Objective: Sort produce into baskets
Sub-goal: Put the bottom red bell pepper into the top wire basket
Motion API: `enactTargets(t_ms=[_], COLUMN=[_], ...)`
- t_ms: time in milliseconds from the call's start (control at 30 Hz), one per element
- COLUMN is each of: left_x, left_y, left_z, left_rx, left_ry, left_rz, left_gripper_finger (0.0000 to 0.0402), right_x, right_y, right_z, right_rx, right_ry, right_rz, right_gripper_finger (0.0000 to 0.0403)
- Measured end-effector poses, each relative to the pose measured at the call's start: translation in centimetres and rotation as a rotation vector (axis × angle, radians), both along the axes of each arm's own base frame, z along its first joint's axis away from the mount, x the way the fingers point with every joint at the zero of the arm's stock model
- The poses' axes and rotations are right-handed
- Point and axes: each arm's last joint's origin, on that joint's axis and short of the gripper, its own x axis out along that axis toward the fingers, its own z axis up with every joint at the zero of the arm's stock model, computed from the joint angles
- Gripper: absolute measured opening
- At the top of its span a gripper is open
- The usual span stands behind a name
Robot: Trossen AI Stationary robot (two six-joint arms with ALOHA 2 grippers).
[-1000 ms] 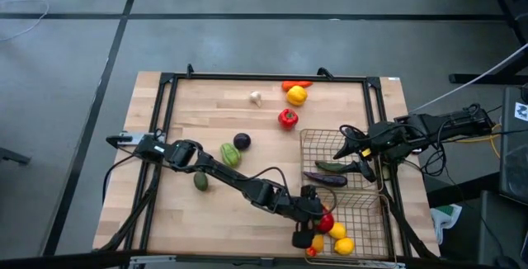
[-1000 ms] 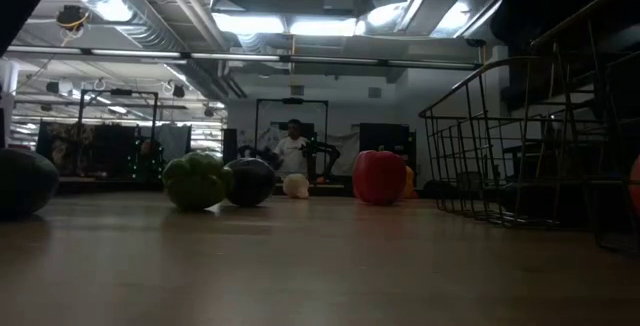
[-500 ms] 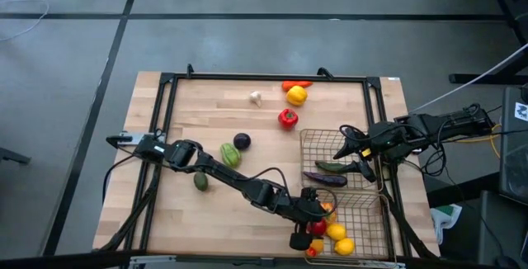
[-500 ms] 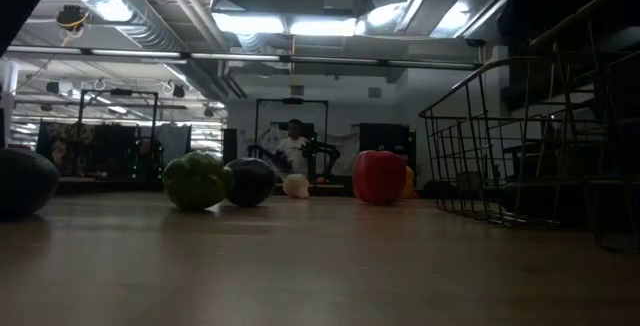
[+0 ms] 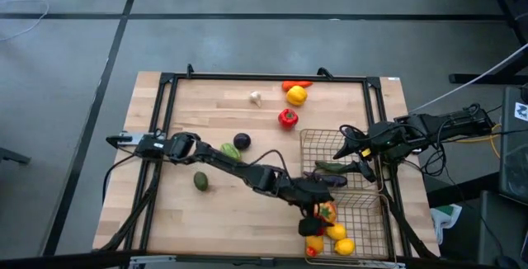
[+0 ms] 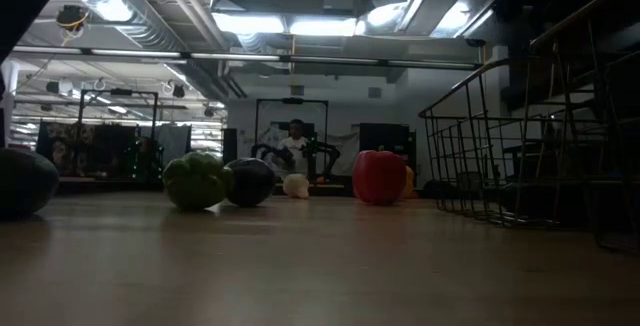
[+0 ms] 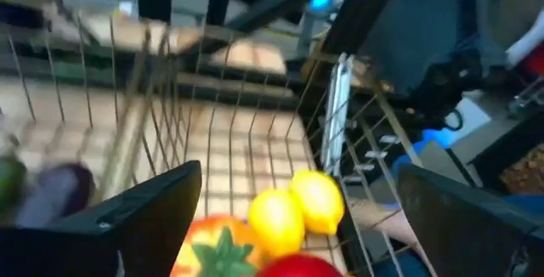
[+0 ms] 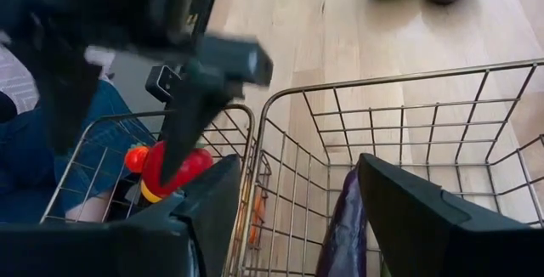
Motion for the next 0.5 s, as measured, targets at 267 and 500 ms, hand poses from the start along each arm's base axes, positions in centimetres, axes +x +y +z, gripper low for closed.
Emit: enactTargets(t_ms=[267, 500], left_x=[-2.3, -5.5], left_y=[2.9, 4.5], left_z=[4.4, 7.3], left_rx=[0.196, 0.221], left_ry=[0.067, 0.234], left_rz=[-0.044, -0.033], left_gripper_finger=[0.0390, 0.0390], right_x=[0.0, -0.1], right_y=[0.0, 0.0], right_z=[0.0, -0.1], right_rx=[-0.002, -0.008], right_ry=[0.001, 0.010], right_rz=[0.001, -0.004], right_gripper_finger=[0.0237, 0.0237])
